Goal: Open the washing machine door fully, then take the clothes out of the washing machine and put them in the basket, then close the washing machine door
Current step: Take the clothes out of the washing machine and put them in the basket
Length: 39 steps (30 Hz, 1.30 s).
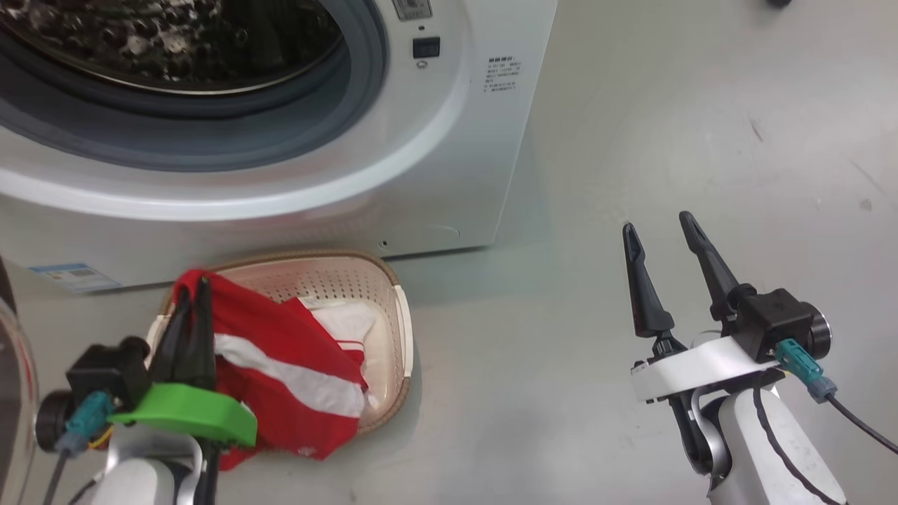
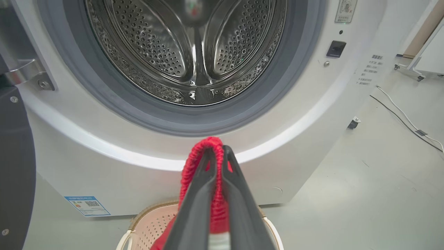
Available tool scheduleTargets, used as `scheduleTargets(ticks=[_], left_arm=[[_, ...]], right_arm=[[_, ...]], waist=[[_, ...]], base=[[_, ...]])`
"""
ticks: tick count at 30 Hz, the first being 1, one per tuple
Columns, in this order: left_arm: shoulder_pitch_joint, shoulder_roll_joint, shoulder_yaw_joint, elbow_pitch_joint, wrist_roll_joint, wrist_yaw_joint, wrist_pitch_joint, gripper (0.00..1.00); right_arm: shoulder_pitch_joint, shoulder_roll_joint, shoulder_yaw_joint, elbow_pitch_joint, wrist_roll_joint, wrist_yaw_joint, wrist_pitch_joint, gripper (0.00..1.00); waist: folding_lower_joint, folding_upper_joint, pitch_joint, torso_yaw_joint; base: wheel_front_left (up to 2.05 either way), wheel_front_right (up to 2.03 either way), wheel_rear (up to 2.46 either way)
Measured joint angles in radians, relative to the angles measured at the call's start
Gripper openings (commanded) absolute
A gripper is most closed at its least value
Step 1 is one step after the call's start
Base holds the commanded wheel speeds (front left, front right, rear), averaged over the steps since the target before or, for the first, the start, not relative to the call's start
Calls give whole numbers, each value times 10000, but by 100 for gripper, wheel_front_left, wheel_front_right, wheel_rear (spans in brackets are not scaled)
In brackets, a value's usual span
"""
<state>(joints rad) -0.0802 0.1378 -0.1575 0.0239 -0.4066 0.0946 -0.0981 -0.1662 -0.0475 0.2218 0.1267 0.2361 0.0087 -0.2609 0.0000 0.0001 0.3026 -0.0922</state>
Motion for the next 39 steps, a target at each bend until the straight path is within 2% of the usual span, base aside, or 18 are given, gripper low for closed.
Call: scheduleTargets(ticks=[5, 13, 24, 39], left_arm=[[-792, 4, 209, 286, -13, -23, -150, 0], [-1616, -54, 380, 1532, -384, -119, -84, 0], [-2833, -245, 466, 4148, -786, -403, 105, 0], [-3952, -326, 581, 6573, -1131, -842, 77, 0]], right_arm=[[-323, -2, 31, -190, 0, 0, 0, 100], [-960, -6, 151, -537, 6, 0, 2, 100], [-1793, -17, 433, -663, 121, -12, 0, 100], [-2156, -17, 614, -560, 190, -40, 0, 100]], waist=[[0, 0, 678, -143], [0, 0, 1802, -389], [1, 0, 3196, -688], [1, 0, 3851, -929]], base=[[0, 0, 0], [0, 0, 0], [0, 0, 0], [0, 0, 0]])
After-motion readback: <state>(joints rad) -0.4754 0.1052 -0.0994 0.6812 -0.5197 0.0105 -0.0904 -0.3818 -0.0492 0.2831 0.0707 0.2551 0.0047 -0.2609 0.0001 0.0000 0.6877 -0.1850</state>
